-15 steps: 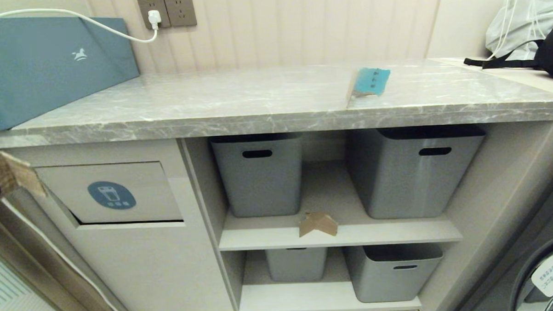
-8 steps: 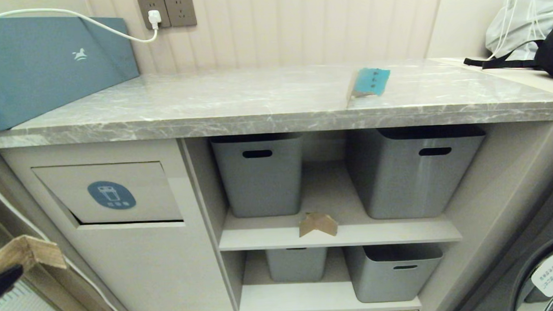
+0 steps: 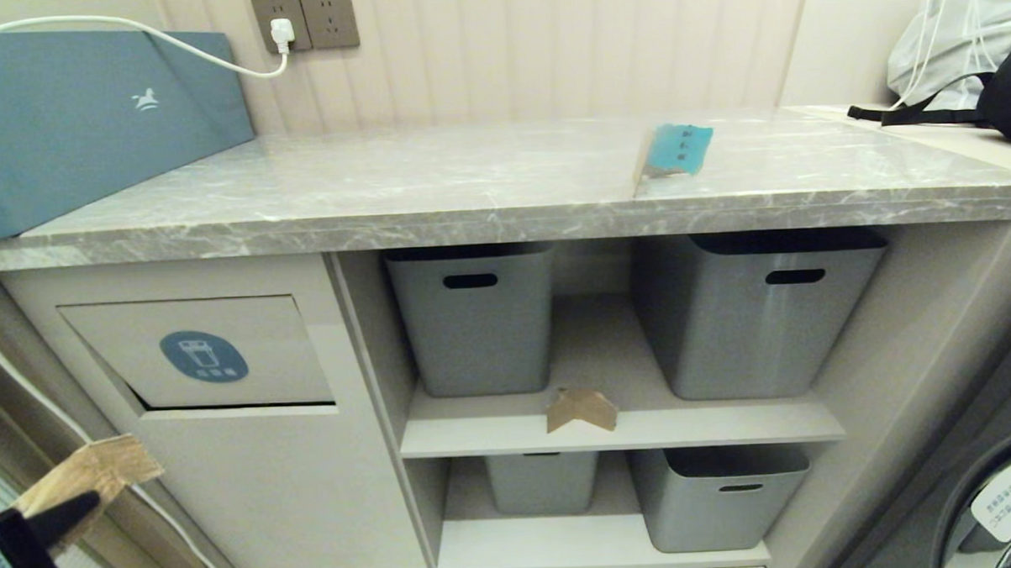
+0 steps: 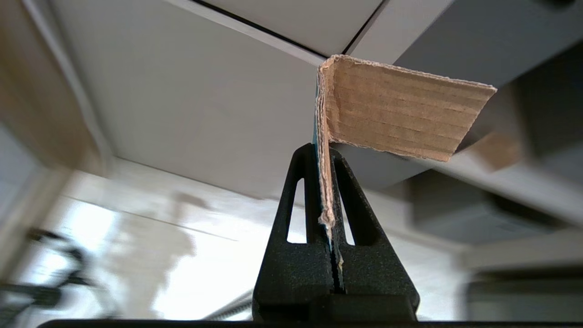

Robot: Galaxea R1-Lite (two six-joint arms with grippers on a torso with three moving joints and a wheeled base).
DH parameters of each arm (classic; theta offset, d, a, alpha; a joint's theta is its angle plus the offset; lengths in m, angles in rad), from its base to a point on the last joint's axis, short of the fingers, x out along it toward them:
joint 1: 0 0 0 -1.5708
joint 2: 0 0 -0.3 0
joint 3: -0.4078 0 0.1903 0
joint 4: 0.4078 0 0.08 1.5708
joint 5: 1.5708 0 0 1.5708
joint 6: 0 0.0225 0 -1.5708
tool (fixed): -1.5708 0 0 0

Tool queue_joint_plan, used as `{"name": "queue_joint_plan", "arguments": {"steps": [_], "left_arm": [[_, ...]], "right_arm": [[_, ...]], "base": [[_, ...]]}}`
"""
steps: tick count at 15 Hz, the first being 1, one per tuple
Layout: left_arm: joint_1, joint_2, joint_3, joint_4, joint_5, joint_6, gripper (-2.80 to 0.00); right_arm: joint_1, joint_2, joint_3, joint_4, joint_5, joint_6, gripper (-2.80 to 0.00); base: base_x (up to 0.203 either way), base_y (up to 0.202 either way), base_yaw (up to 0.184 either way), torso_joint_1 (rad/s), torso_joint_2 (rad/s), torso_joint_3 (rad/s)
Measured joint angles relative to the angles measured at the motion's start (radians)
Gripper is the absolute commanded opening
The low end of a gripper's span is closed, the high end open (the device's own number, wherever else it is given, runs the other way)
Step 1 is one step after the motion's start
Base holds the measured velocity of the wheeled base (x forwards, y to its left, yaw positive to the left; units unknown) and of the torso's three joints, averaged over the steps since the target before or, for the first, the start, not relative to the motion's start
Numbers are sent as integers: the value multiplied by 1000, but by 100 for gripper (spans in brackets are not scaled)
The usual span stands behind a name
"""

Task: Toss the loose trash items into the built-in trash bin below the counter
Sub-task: Put the garbage in the trash can

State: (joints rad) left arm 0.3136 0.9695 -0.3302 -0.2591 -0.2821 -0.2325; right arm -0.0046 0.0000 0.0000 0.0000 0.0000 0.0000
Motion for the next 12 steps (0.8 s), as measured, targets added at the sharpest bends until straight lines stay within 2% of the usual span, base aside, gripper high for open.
{"name": "queue_joint_plan", "arguments": {"steps": [1,4,7,9,12], "left_arm": [[-1,41,2,-35,-9,-54,-280],[-4,165,3,-137,-16,-148,-280],[-7,294,-32,-216,-19,-362,-280],[-8,385,-111,-230,-20,-501,-280],[-9,520,-266,-234,-20,-747,-280]], "right_arm": [[0,0,0,0,0,0,-280],[0,0,0,0,0,0,-280],[0,0,0,0,0,0,-280],[0,0,0,0,0,0,-280],[0,0,0,0,0,0,-280]], "base": [[0,0,0,0,0,0],[0,0,0,0,0,0],[0,0,0,0,0,0],[0,0,0,0,0,0],[0,0,0,0,0,0]]}}
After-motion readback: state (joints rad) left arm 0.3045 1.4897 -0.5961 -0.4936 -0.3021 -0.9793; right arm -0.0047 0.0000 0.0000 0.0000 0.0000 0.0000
